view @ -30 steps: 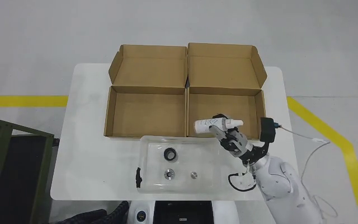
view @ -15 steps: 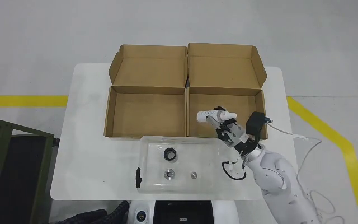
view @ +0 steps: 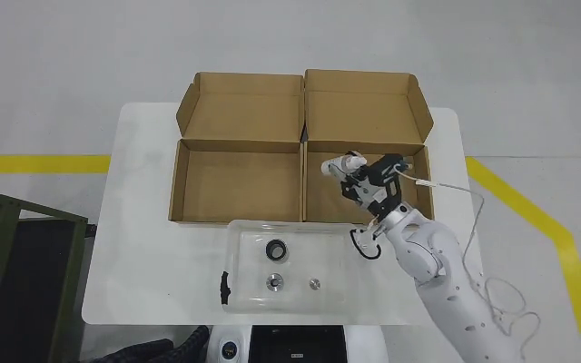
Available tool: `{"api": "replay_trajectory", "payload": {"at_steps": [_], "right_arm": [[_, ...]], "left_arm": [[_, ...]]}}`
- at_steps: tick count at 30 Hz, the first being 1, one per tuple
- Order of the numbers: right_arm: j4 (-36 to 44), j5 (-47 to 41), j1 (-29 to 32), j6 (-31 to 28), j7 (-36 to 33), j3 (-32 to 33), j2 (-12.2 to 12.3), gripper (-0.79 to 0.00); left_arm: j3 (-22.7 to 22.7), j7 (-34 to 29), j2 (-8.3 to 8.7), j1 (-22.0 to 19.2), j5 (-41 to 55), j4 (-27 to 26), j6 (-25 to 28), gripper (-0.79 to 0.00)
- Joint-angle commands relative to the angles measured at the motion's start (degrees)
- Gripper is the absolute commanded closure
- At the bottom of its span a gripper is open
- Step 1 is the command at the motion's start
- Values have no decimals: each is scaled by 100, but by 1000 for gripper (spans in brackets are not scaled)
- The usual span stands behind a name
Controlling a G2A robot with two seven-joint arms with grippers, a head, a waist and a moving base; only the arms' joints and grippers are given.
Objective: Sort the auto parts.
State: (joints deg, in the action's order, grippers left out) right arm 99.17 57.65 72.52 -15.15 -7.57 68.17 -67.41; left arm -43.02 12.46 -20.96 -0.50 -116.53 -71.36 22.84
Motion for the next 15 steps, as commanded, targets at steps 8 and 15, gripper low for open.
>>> {"api": "replay_trajectory", "payload": {"at_steps": [8, 15], "right_arm": [[-513, 378, -500, 260, -486, -409, -96, 0], [-778, 774, -768, 400, -754, -627, -154, 0]], "left_arm": [[0, 0, 0, 0, 0, 0, 0, -785], [0, 0, 0, 0, 0, 0, 0, -785]]}}
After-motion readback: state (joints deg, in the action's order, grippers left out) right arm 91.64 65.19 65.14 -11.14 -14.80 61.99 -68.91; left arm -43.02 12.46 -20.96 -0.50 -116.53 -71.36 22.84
